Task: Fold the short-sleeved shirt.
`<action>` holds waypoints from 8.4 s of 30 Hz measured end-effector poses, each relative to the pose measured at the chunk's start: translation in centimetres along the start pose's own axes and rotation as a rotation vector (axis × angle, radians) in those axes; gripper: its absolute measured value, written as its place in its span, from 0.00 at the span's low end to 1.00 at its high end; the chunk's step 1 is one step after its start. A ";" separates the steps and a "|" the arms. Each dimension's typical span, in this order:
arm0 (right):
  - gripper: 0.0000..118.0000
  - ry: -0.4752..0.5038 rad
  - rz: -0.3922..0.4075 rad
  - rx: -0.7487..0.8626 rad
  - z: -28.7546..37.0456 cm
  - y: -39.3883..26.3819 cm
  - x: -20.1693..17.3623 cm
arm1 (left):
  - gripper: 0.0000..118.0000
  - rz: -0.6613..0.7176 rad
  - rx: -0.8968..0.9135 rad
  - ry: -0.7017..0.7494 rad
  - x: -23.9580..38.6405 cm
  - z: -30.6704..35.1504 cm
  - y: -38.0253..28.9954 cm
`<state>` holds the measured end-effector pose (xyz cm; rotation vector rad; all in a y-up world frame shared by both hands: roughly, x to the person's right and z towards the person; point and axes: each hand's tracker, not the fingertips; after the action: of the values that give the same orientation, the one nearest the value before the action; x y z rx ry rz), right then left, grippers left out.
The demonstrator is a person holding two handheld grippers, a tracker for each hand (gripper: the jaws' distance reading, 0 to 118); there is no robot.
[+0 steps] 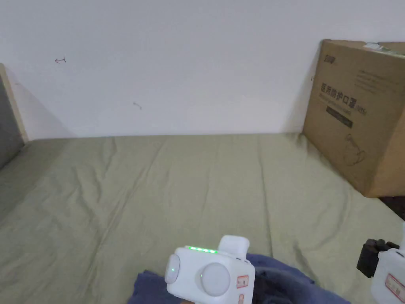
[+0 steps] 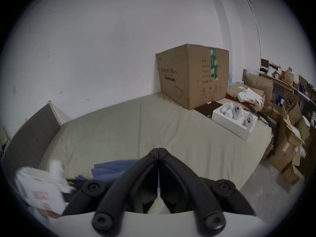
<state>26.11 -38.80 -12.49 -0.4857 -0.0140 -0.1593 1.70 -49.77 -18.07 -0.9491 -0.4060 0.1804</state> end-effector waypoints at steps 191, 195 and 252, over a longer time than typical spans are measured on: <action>0.03 0.115 0.006 -0.723 -6.2 -11.4 7.4 | 0.09 0.270 0.059 0.743 -20.0 20.5 -21.1; 0.54 0.116 0.099 -0.652 -6.8 -9.4 5.7 | 0.69 0.322 0.059 0.706 -20.5 21.2 -20.4; 0.67 0.280 0.221 -0.634 -37.8 5.0 -8.5 | 0.01 0.424 -0.013 0.622 -39.5 10.4 5.3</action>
<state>17.59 -50.74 -48.66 -1.0873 0.3727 -0.0082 -38.38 -51.75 -27.28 -1.0409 0.3715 0.2545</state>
